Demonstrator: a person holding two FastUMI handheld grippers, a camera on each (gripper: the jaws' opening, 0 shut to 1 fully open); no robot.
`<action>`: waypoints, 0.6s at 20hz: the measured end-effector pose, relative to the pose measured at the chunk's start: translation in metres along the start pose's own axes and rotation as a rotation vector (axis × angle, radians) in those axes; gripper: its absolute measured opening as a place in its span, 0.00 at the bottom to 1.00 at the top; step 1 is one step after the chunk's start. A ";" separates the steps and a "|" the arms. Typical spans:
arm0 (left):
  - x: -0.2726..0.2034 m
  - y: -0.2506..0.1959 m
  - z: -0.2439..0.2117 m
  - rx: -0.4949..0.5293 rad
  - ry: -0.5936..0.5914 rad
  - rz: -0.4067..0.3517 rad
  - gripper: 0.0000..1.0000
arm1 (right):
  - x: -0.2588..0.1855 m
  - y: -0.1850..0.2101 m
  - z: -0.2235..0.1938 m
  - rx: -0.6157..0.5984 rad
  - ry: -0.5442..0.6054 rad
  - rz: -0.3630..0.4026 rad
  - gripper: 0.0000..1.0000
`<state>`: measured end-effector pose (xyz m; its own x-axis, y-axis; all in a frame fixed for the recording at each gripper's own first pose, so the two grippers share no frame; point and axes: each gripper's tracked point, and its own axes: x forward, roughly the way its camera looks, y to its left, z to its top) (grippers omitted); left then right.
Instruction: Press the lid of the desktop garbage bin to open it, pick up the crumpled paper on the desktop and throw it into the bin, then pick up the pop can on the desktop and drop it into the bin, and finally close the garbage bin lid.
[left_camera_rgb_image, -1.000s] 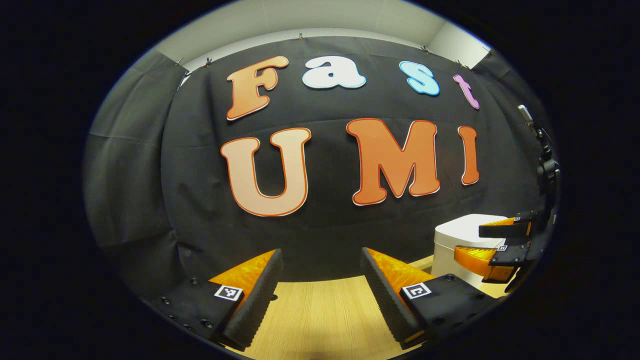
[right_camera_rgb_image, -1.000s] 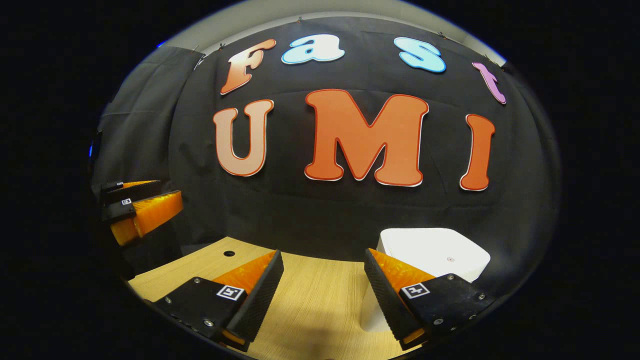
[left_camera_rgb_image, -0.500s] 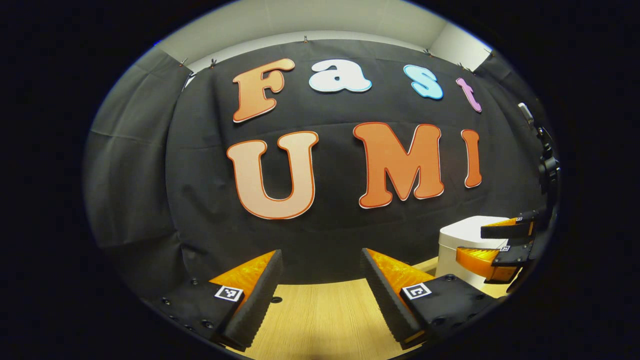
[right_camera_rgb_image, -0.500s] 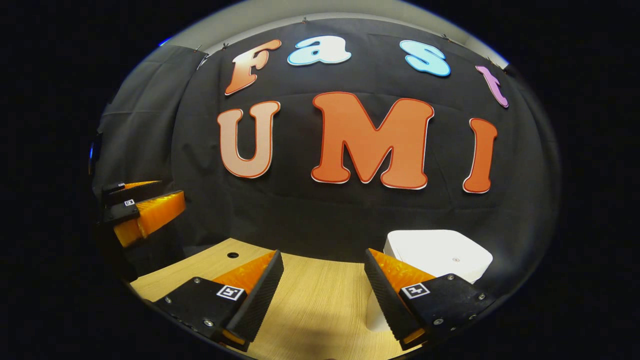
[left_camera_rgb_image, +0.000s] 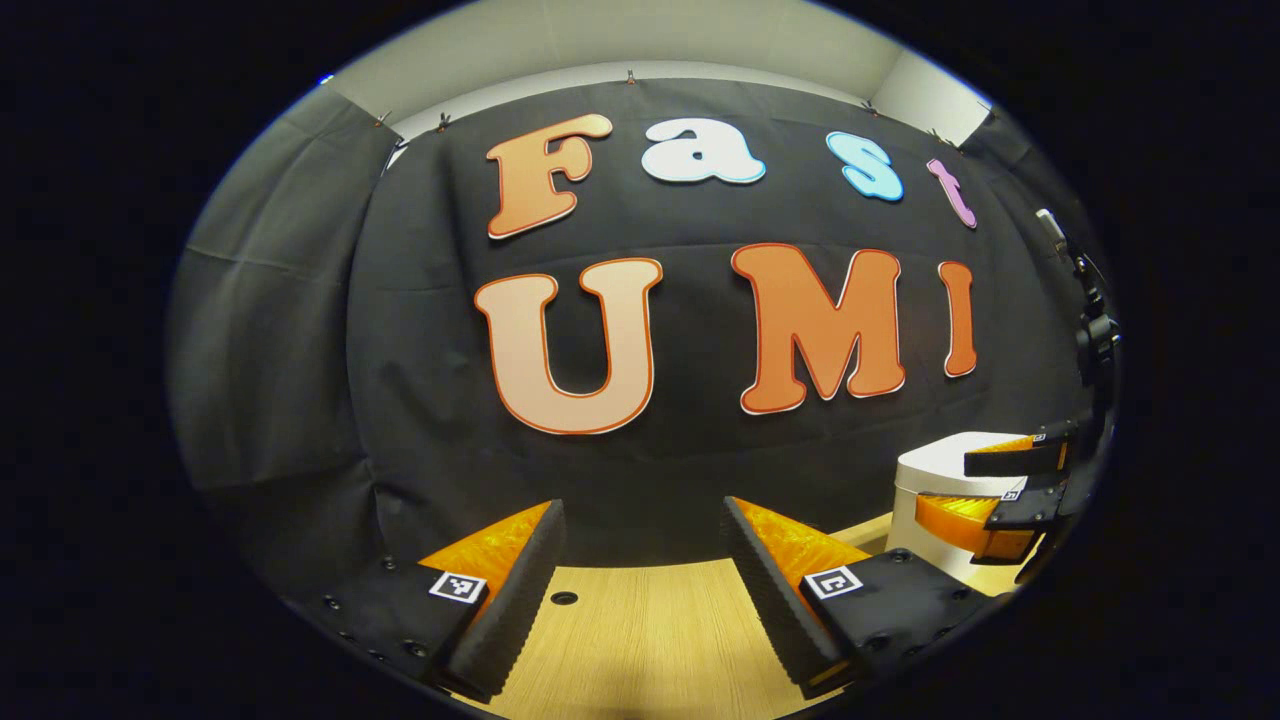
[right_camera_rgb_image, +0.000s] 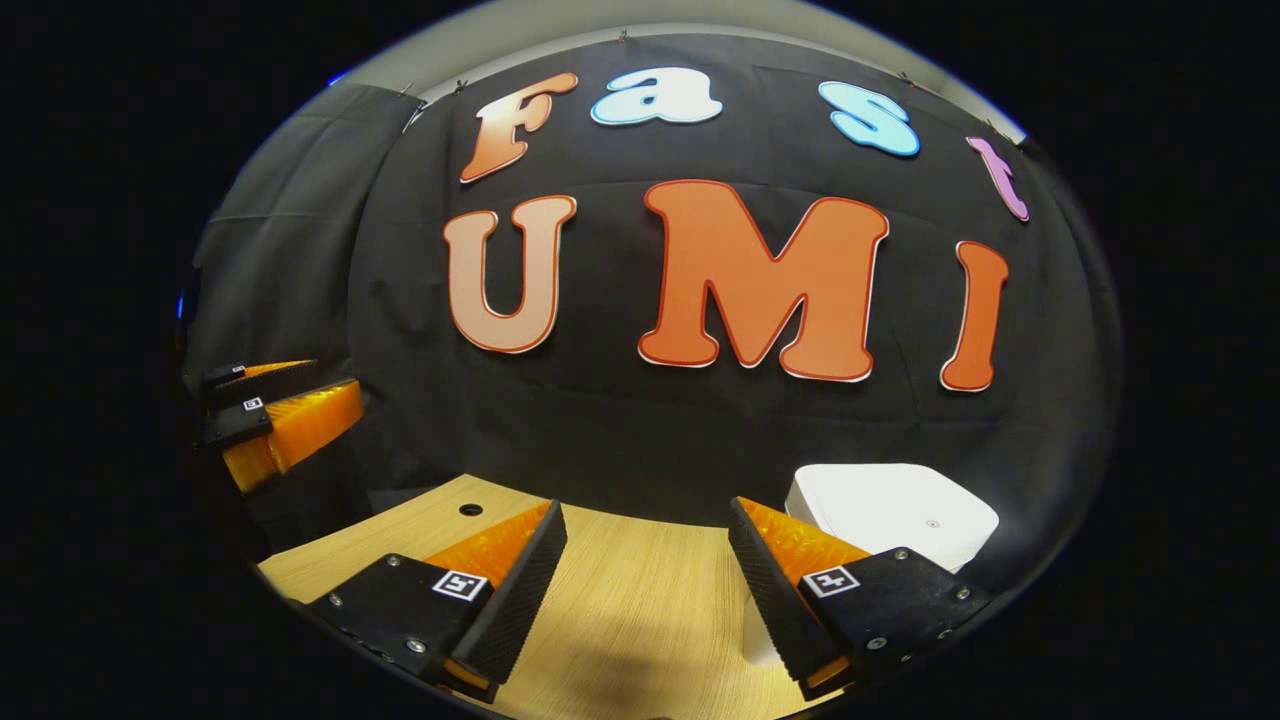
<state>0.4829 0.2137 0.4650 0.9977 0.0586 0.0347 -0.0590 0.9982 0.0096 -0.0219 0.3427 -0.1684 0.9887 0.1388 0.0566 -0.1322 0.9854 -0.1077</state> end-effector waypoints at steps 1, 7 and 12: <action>0.000 0.002 -0.001 -0.004 0.002 0.009 1.00 | 0.000 0.002 0.000 -0.002 0.001 0.008 0.99; -0.005 0.015 -0.002 0.011 0.014 0.056 1.00 | 0.014 0.009 -0.001 0.011 0.005 0.051 0.99; -0.007 0.018 -0.004 0.006 0.029 0.078 1.00 | 0.021 0.014 -0.004 0.004 0.013 0.085 0.99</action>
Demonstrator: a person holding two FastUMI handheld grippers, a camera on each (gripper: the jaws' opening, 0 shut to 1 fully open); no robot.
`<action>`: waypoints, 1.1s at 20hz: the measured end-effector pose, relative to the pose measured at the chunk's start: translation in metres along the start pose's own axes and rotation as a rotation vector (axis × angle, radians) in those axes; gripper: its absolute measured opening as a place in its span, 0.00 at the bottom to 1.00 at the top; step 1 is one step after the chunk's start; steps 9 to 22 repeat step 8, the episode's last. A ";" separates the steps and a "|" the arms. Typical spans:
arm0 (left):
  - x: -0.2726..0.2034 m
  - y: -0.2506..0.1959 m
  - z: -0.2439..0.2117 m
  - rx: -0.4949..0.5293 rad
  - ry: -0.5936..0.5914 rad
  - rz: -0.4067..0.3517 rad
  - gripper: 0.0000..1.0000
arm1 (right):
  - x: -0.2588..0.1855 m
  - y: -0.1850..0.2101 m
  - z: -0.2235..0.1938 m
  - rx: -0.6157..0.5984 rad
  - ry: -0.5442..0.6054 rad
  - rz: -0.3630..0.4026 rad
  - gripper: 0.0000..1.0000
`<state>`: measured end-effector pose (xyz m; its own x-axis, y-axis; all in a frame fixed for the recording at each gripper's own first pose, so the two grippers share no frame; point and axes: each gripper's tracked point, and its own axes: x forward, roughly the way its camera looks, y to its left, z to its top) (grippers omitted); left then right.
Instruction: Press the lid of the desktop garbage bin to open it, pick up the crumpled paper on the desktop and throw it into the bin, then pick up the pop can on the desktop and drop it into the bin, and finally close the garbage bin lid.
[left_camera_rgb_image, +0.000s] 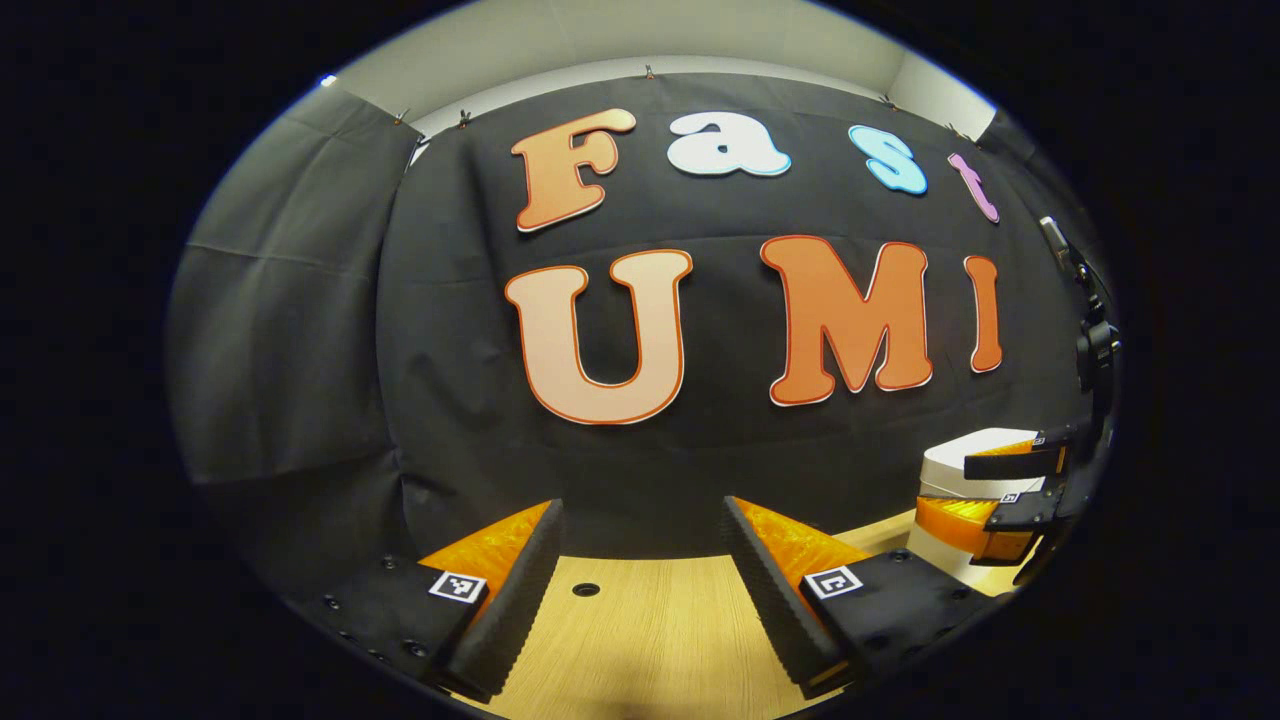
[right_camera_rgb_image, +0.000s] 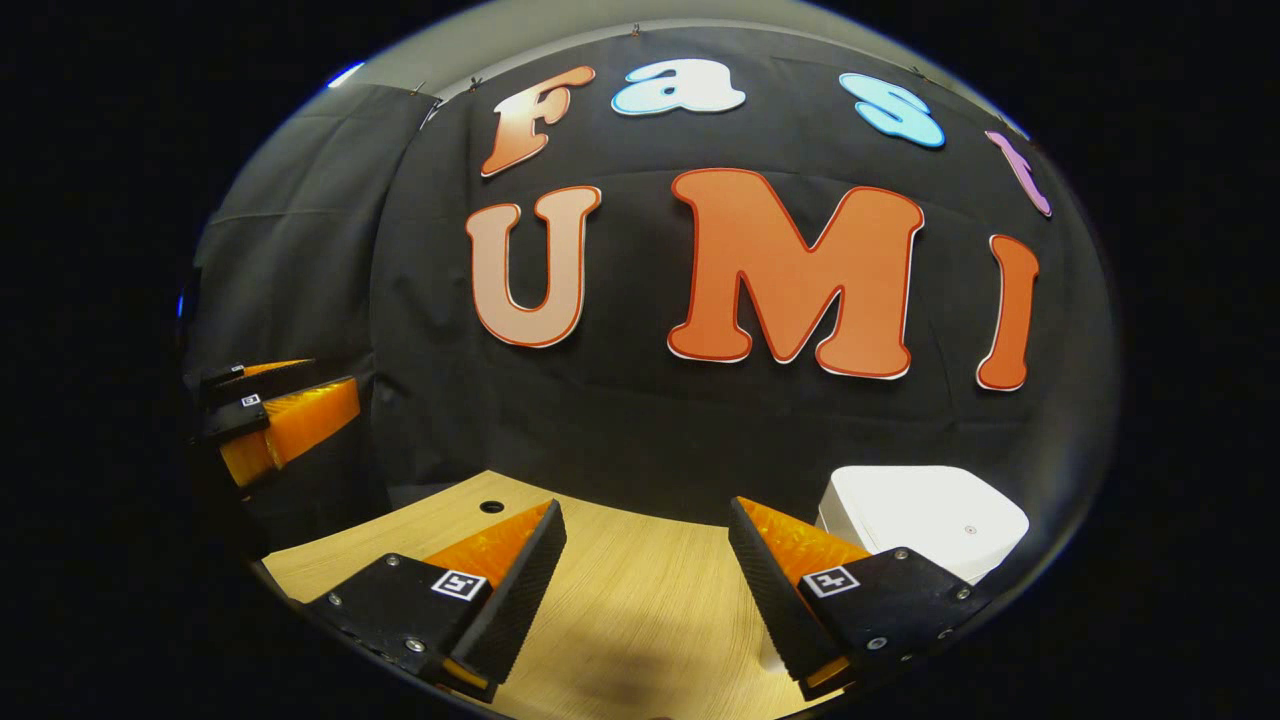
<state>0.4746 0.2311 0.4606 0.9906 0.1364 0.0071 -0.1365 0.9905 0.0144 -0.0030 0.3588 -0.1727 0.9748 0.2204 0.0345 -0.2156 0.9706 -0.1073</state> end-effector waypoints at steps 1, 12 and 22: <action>0.001 -0.001 0.000 -0.001 0.000 -0.001 1.00 | -0.001 0.000 -0.001 0.000 0.004 0.004 0.99; -0.004 -0.006 0.001 -0.001 0.007 -0.008 1.00 | -0.002 0.000 0.001 0.002 -0.002 0.013 0.99; -0.004 -0.006 0.001 -0.001 0.007 -0.008 1.00 | -0.002 0.000 0.001 0.002 -0.002 0.013 0.99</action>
